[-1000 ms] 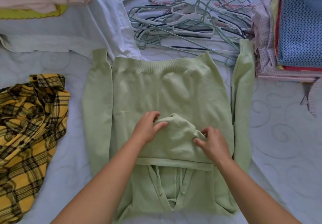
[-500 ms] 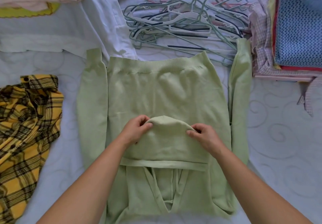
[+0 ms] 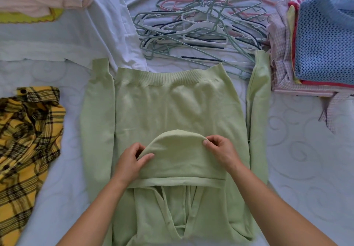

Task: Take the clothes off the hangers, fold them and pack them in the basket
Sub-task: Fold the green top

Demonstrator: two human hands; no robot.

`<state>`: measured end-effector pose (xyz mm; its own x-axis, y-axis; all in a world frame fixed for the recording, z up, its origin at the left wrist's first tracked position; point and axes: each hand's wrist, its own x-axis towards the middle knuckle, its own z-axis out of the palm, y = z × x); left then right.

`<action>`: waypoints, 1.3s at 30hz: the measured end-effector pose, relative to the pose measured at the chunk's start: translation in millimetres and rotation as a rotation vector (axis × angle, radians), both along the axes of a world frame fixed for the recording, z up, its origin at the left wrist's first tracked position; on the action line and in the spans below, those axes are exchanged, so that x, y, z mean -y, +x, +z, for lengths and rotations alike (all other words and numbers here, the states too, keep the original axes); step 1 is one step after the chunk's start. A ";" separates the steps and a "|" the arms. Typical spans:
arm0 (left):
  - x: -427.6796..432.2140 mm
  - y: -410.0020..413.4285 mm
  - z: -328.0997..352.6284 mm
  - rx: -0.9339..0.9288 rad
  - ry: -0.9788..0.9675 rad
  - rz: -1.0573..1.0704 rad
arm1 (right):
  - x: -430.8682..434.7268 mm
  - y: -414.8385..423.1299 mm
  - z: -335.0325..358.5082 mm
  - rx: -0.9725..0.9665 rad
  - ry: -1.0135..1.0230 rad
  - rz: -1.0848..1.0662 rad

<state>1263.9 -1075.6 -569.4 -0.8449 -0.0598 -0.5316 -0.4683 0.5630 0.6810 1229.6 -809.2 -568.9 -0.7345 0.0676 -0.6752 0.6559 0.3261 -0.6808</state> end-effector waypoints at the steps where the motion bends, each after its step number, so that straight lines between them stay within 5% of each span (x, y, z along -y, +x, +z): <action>1: 1.3 1.2 2.1 0.014 -0.027 -0.011 | -1.5 2.7 0.8 -0.017 0.046 0.005; 6: 8.0 17.5 4.0 0.142 -0.403 -0.217 | -14.7 31.8 7.5 -0.033 0.350 0.105; 9: 6.4 22.8 8.3 0.182 -0.310 -0.053 | -22.3 44.5 8.1 0.080 0.435 0.190; 13: -6.7 24.6 16.9 0.129 -0.264 0.111 | -21.6 44.8 12.2 -0.070 0.497 0.260; 18: -15.3 32.5 14.2 0.184 -0.290 0.226 | -17.5 51.1 14.4 0.002 0.554 0.206; 21: -8.6 38.8 10.9 0.216 -0.148 0.399 | -20.0 55.8 17.3 0.107 0.628 0.116; 24: -6.3 42.7 10.7 0.235 -0.105 0.369 | -19.7 59.2 18.1 0.216 0.575 0.130; 29: -19.4 39.2 34.7 0.101 -0.325 0.238 | -13.2 58.0 34.4 0.161 0.566 0.098; 35: -65.7 43.3 63.5 -0.036 0.409 0.266 | 20.5 51.7 61.1 -0.003 -0.114 -0.173; 39: -50.2 63.3 15.8 -0.424 -0.120 -0.229 | 2.4 73.7 26.2 -0.420 0.309 0.178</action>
